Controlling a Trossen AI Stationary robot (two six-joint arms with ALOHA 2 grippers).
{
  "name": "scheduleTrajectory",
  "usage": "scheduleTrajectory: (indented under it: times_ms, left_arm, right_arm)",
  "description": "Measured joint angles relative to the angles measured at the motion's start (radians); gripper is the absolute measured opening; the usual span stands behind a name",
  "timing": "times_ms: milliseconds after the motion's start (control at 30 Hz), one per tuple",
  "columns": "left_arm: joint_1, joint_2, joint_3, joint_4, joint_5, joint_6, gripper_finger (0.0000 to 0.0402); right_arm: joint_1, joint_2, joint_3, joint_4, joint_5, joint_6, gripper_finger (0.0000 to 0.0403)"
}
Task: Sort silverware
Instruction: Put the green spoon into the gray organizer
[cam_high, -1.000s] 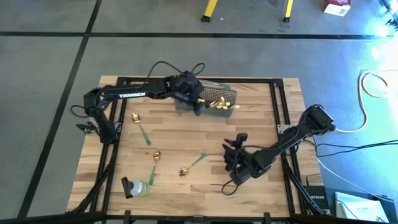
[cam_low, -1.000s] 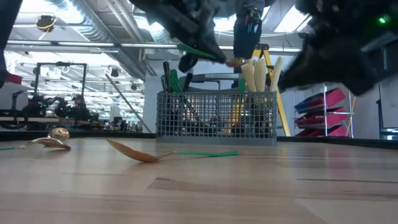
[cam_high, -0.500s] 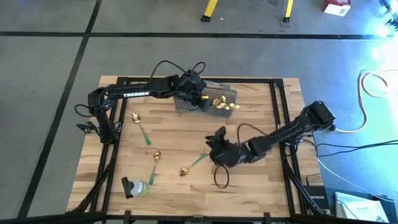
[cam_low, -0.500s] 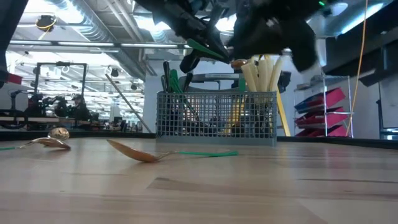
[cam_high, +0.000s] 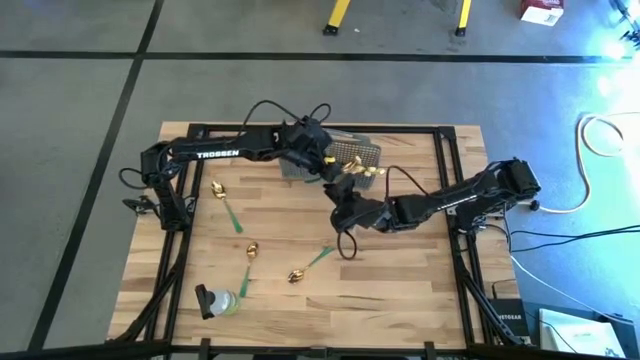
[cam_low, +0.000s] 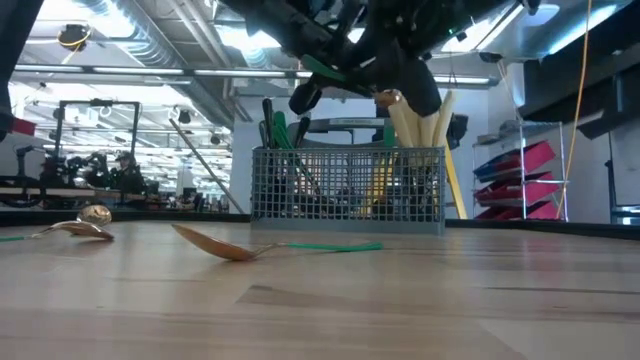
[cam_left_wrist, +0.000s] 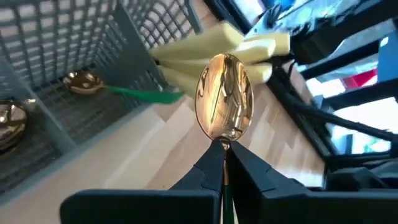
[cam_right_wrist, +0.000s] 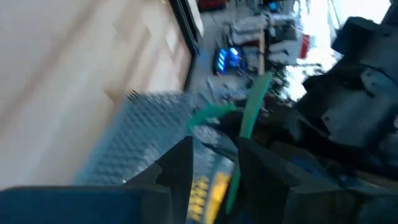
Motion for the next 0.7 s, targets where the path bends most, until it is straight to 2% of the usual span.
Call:
scheduleTrajectory:
  times_ms: [100, 233, 367, 500, 700]
  left_arm:
    - [0.0, 0.0, 0.0, 0.033, 0.084, -0.016, 0.0]
    - [-0.019, -0.001, 0.0, 0.03, 0.102, -0.02, 0.0]
    - [-0.033, -0.002, 0.0, 0.061, 0.104, -0.035, 0.0]
    - [-0.04, -0.017, -0.001, 0.077, 0.111, -0.037, 0.0]
    - [-0.02, -0.03, -0.001, 0.068, 0.054, -0.013, 0.0]
  right_arm:
    - [0.0, 0.0, 0.0, -0.024, 0.058, -0.052, 0.0111]
    - [0.02, 0.001, -0.001, -0.028, 0.069, -0.067, 0.0111]
    - [0.037, 0.001, -0.001, 0.042, 0.122, -0.092, 0.0111]
    - [0.04, 0.001, -0.025, 0.147, 0.11, -0.092, 0.0111]
    - [0.069, -0.034, -0.106, 0.148, 0.181, -0.004, 0.0111]
